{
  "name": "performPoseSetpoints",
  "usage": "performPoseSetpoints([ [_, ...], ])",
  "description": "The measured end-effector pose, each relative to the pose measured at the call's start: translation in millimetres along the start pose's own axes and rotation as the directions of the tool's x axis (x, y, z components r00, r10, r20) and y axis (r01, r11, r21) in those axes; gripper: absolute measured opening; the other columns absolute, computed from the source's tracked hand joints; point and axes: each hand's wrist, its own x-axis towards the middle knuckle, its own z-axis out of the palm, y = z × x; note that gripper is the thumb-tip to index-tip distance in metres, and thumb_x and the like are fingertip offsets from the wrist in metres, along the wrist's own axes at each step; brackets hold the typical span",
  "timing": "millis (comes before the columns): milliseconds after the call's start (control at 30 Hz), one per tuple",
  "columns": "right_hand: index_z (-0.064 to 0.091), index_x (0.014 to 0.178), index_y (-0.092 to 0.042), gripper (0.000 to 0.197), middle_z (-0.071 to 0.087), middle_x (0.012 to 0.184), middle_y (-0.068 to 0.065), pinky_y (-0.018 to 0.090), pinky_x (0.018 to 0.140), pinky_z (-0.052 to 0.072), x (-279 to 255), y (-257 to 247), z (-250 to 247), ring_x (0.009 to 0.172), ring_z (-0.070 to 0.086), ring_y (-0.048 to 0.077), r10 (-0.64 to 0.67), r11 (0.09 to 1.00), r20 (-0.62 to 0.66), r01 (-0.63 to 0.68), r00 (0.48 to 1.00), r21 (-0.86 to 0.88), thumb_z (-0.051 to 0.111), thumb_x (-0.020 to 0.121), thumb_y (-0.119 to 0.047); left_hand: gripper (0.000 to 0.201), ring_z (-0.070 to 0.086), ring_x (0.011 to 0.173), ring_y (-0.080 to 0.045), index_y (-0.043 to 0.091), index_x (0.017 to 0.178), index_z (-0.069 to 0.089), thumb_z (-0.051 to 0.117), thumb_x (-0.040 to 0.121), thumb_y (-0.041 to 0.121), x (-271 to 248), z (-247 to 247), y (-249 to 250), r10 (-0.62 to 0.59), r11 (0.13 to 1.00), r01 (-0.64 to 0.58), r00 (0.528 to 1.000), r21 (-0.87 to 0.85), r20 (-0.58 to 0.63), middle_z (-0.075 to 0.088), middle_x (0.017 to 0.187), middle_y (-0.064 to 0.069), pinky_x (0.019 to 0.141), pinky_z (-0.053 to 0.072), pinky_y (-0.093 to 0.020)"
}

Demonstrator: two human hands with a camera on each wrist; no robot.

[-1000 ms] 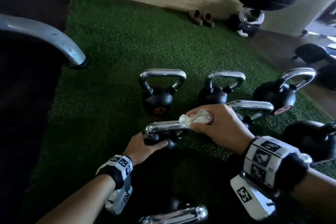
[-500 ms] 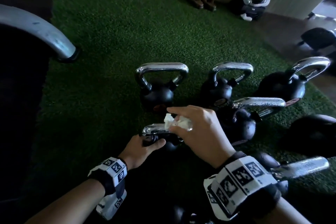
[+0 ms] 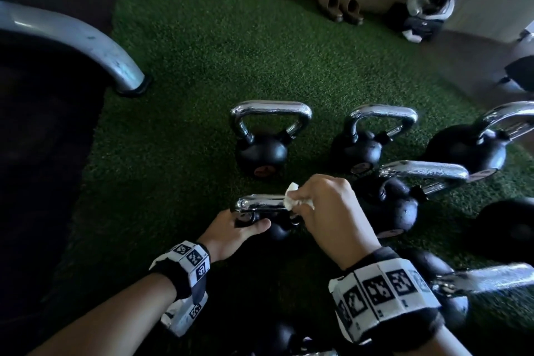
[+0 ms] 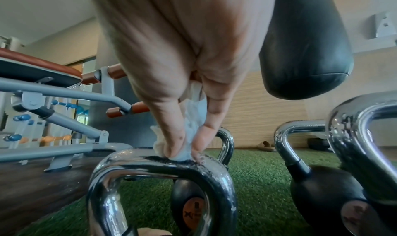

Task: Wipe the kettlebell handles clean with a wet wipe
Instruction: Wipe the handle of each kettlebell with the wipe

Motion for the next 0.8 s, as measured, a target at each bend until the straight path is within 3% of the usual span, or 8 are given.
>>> performPoseSetpoints([
  [167, 0.079, 0.079, -0.016, 0.008, 0.073, 0.073, 0.010, 0.034, 0.067, 0.052, -5.9, 35.0, -4.6, 0.068, 0.069, 0.022, 0.085, 0.996, -0.104, -0.088, 0.991, -0.022, 0.078, 0.087, -0.017, 0.031, 0.071, 0.108, -0.001, 0.035, 0.112, 0.078, 0.079, 0.086, 0.051, -2.8, -0.8, 4.6, -0.041, 0.999, 0.041, 0.999, -0.013, 0.005, 0.078, 0.109, 0.016, 0.111, 0.048, -0.038],
  [267, 0.081, 0.076, -0.022, 0.014, 0.072, 0.066, -0.003, 0.015, 0.064, 0.048, -6.9, 46.4, -5.0, 0.067, 0.068, 0.003, 0.065, 0.998, -0.074, -0.064, 0.995, 0.015, 0.078, 0.088, -0.016, 0.031, 0.071, 0.108, -0.001, 0.034, 0.113, 0.079, 0.079, 0.086, 0.050, -3.9, -1.2, 7.3, -0.066, 0.998, 0.066, 0.998, -0.007, 0.017, 0.078, 0.110, 0.016, 0.112, 0.048, -0.037],
  [333, 0.083, 0.077, -0.020, 0.014, 0.066, 0.062, -0.019, 0.000, 0.064, 0.040, -5.5, 46.8, -6.5, 0.071, 0.062, -0.018, 0.055, 0.996, -0.075, -0.049, 0.996, 0.076, 0.081, 0.082, -0.006, 0.031, 0.070, 0.110, -0.002, 0.036, 0.114, 0.078, 0.079, 0.086, 0.049, -4.8, -1.5, 7.7, -0.063, 0.998, 0.063, 0.998, -0.011, 0.019, 0.078, 0.112, 0.015, 0.112, 0.047, -0.038],
  [367, 0.083, 0.078, -0.018, 0.014, 0.064, 0.063, -0.023, -0.003, 0.065, 0.039, -4.1, 49.4, -6.1, 0.071, 0.059, -0.022, 0.074, 0.992, -0.072, -0.066, 0.995, 0.104, 0.082, 0.081, -0.005, 0.030, 0.070, 0.111, -0.003, 0.036, 0.114, 0.078, 0.079, 0.087, 0.048, -5.2, -1.1, 8.0, -0.060, 0.998, 0.060, 0.998, -0.010, 0.015, 0.078, 0.112, 0.015, 0.112, 0.047, -0.038],
  [467, 0.084, 0.081, -0.022, 0.005, 0.072, 0.068, -0.009, 0.001, 0.062, 0.042, 1.3, 59.2, -1.7, 0.066, 0.065, -0.003, 0.160, 0.978, -0.038, -0.153, 0.986, 0.142, 0.086, 0.080, -0.017, 0.026, 0.071, 0.107, 0.000, 0.032, 0.114, 0.077, 0.078, 0.089, 0.040, -6.9, 0.8, 11.7, -0.042, 0.999, 0.042, 0.999, -0.010, 0.000, 0.078, 0.109, 0.016, 0.112, 0.047, -0.036],
  [533, 0.084, 0.083, -0.024, 0.007, 0.076, 0.074, -0.003, 0.002, 0.061, 0.043, 5.3, 65.9, 1.6, 0.071, 0.066, 0.006, 0.194, 0.970, 0.020, -0.195, 0.981, 0.143, 0.089, 0.078, -0.022, 0.026, 0.071, 0.105, 0.003, 0.033, 0.113, 0.077, 0.079, 0.089, 0.041, -7.8, 0.4, 13.5, -0.057, 0.998, 0.057, 0.998, -0.004, -0.001, 0.078, 0.108, 0.018, 0.112, 0.046, -0.036],
  [667, 0.083, 0.081, -0.028, 0.014, 0.074, 0.074, -0.010, 0.003, 0.062, 0.043, 11.1, 76.8, 4.2, 0.073, 0.063, -0.003, 0.245, 0.949, 0.086, -0.257, 0.966, 0.183, 0.092, 0.072, -0.023, 0.041, 0.070, 0.109, 0.001, 0.038, 0.115, 0.076, 0.080, 0.080, 0.059, -7.5, -2.8, 12.5, -0.090, 0.996, 0.090, 0.996, 0.017, 0.010, 0.077, 0.111, 0.019, 0.115, 0.044, -0.040],
  [800, 0.076, 0.069, -0.030, 0.021, 0.068, 0.060, -0.014, 0.006, 0.058, 0.044, 10.3, 86.7, 24.5, 0.060, 0.059, -0.006, 0.298, 0.901, 0.159, -0.333, 0.941, 0.277, 0.093, 0.069, -0.017, 0.026, 0.070, 0.107, 0.002, 0.051, 0.108, 0.075, 0.078, 0.083, 0.057, -8.4, -2.6, 15.0, -0.102, 0.993, 0.100, 0.995, 0.062, 0.015, 0.077, 0.108, 0.022, 0.113, 0.046, -0.040],
])
